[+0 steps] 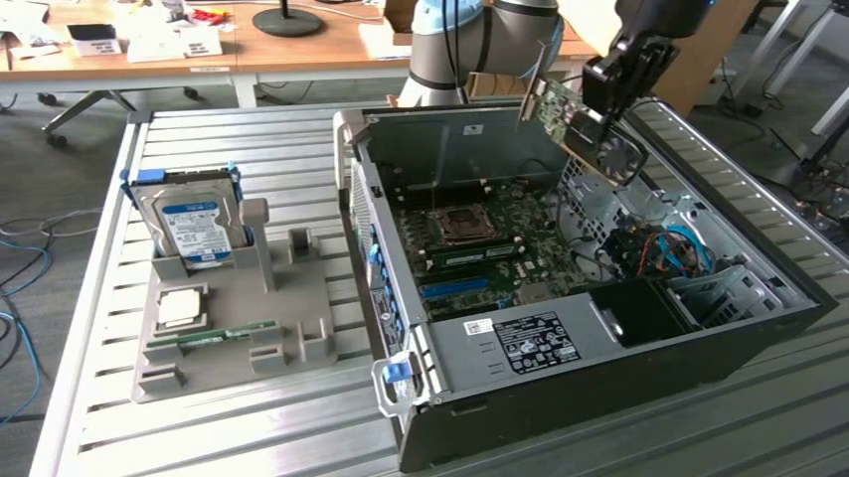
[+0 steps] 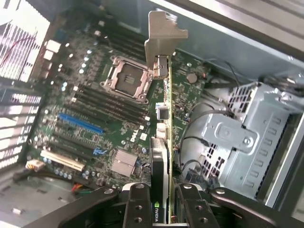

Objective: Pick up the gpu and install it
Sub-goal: 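Insert the gpu into the slot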

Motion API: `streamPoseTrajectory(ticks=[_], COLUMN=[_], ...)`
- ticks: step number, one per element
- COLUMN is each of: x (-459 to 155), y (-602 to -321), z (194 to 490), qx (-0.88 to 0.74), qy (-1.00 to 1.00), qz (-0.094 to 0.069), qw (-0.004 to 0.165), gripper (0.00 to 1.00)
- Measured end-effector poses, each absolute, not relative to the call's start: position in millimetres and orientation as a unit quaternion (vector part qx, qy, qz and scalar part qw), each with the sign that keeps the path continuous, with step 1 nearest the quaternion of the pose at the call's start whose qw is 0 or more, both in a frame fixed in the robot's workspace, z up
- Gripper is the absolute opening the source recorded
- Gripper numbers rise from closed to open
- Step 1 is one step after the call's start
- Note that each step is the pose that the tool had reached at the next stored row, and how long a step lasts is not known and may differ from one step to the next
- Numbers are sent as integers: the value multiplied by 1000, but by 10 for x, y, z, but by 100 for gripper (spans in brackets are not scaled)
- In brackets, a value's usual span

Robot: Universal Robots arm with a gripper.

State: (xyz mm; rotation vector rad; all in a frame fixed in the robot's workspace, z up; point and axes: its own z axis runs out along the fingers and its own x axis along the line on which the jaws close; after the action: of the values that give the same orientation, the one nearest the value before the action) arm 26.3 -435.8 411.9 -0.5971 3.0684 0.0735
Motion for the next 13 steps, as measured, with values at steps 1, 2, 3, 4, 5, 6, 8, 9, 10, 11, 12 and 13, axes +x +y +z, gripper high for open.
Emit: streamPoseTrajectory(ticks=[1, 2, 3, 4, 5, 6, 8, 9, 10, 11, 12, 13], x=[263, 263, 263, 263, 263, 263, 263, 263, 263, 263, 263, 263], y=[-4358, -4358, -4358, -4358, -4358, -4358, -4358, -4358, -4358, -4358, -4358, -4358], z=[4119, 4118, 4118, 4118, 4117, 4117, 4116, 4115, 4115, 4115, 4114, 4114], qx=[-200, -209, -218, -227, -236, -244, -262, -270, -279, -288, -297, -306], qy=[980, 978, 976, 974, 972, 969, 965, 962, 960, 957, 955, 952], qz=[24, 24, 24, 24, 24, 24, 24, 24, 24, 24, 24, 24], qw=[7, 7, 7, 6, 6, 6, 6, 5, 5, 5, 5, 5], gripper=[27, 27, 27, 27, 27, 27, 27, 27, 27, 27, 27, 27])
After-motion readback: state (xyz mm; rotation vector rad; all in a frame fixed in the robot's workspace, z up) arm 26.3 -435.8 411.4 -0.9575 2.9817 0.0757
